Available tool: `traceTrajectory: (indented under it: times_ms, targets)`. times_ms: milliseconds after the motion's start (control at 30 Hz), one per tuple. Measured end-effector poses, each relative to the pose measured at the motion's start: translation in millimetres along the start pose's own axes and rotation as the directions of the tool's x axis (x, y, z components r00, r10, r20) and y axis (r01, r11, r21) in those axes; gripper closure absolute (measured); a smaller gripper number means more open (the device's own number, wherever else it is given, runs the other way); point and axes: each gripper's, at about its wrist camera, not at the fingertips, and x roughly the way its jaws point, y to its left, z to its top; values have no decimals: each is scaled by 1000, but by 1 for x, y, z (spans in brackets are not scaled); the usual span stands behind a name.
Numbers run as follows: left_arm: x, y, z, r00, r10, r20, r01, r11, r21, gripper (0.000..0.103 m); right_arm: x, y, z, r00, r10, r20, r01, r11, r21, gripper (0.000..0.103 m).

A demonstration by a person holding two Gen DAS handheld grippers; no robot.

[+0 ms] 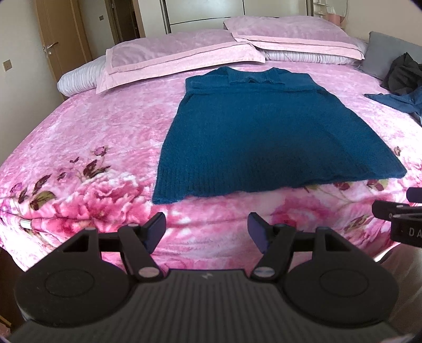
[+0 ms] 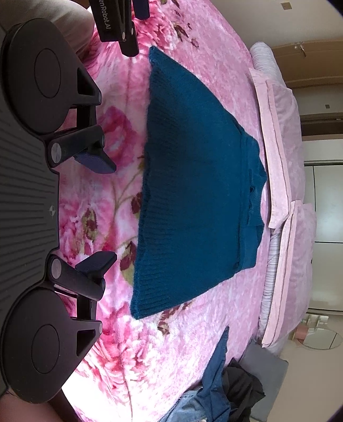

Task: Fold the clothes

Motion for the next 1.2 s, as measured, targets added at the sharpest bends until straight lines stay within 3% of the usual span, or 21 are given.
traceTrajectory:
  times_ms: [133,233,433,567,667,800,933,1000,1100,1167,1200]
  targets:
    - [12,4,3,1000,-14,-8,14,1000,0,38,11,-3,-1,1000,2,-20,-1,1000,6,35]
    - [21,20,13,998,-69,13,69,997,-19,38,18,-18,2,999,35,-6,-34,999,34,35]
    - [54,84,39,976,-208,61,215,962,-166,38,27,-100,19,985,132,110,-156,956,249,35]
    - [92,118,53,948,-317,38,316,912,-263,38,46,-162,30,967,210,148,-252,882,397,35]
    - [125,135,52,938,-347,-20,318,878,-357,40,63,-195,36,954,251,160,-298,832,468,35]
    - [157,151,42,914,-405,-36,341,812,-473,42,87,-225,39,945,294,144,-323,772,547,35]
    - [174,162,38,889,-457,2,388,752,-533,42,118,-250,30,899,411,151,-398,624,672,35]
    - [183,165,39,873,-488,23,417,720,-555,42,127,-257,30,881,441,173,-426,580,694,35]
    - [195,167,44,843,-537,45,462,678,-572,43,137,-263,37,862,473,183,-454,558,695,35]
    - [203,168,46,819,-571,56,491,647,-583,50,143,-268,42,848,494,190,-472,542,695,35]
    - [207,169,46,805,-590,59,505,630,-590,59,147,-270,45,842,504,194,-480,535,695,35]
